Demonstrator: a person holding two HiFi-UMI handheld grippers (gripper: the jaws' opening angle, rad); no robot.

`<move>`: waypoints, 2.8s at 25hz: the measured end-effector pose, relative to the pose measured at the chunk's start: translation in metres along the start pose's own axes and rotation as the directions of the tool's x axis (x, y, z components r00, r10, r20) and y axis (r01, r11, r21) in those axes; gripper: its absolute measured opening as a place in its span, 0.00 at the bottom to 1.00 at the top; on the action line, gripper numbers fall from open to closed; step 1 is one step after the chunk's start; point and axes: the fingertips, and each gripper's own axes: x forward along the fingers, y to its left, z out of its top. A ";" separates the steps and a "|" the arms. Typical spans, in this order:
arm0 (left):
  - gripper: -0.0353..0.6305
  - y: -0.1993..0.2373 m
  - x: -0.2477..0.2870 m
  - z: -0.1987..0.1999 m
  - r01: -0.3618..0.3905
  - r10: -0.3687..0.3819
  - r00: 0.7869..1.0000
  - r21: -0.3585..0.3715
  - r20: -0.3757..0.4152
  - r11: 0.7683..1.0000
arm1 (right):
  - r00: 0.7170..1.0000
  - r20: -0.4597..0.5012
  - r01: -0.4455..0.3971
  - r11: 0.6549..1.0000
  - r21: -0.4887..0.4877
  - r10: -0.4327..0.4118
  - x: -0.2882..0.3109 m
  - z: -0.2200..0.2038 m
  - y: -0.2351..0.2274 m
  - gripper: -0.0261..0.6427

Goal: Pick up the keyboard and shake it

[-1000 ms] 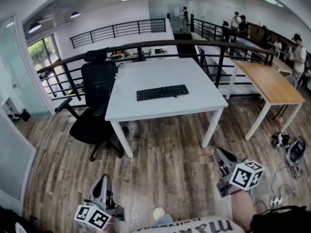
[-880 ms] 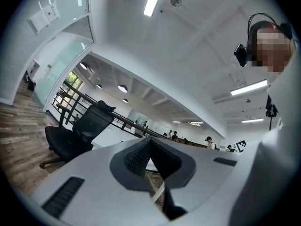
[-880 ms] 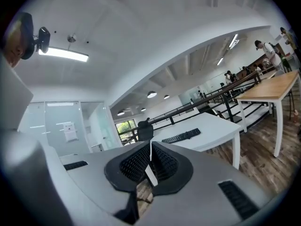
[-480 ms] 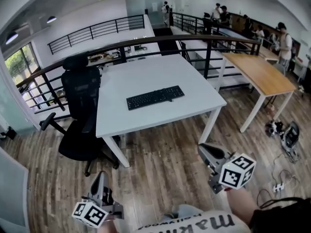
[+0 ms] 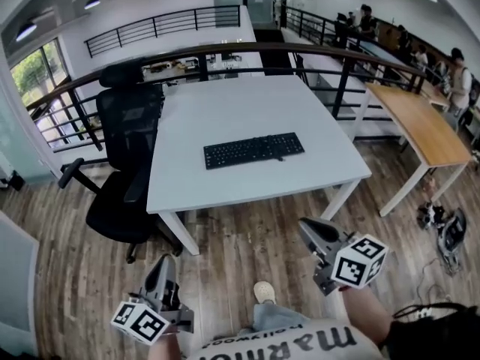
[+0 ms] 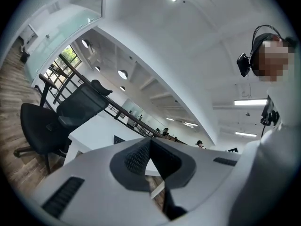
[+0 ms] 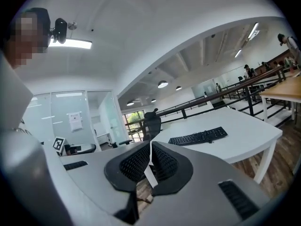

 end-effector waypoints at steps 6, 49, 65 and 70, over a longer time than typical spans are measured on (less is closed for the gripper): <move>0.05 0.009 0.066 0.024 -0.020 0.019 0.999 0.032 0.036 0.999 | 0.997 0.018 -0.073 0.997 -0.006 0.073 0.059 0.038 -0.044 0.09; 0.05 0.164 0.346 -0.031 0.069 -0.074 0.874 -0.027 -0.480 0.997 | 0.860 -0.465 -0.261 0.964 -0.048 0.210 0.361 0.007 -0.151 0.09; 0.06 0.188 0.369 -0.057 -0.161 0.156 0.836 0.037 -0.526 0.986 | 0.521 -0.813 -0.610 0.779 -0.142 0.259 0.390 -0.052 -0.184 0.14; 0.23 0.177 0.367 -0.066 -0.179 0.155 0.829 0.007 -0.538 0.984 | 0.332 -0.902 -0.709 0.704 -0.047 0.274 0.387 -0.066 -0.184 0.28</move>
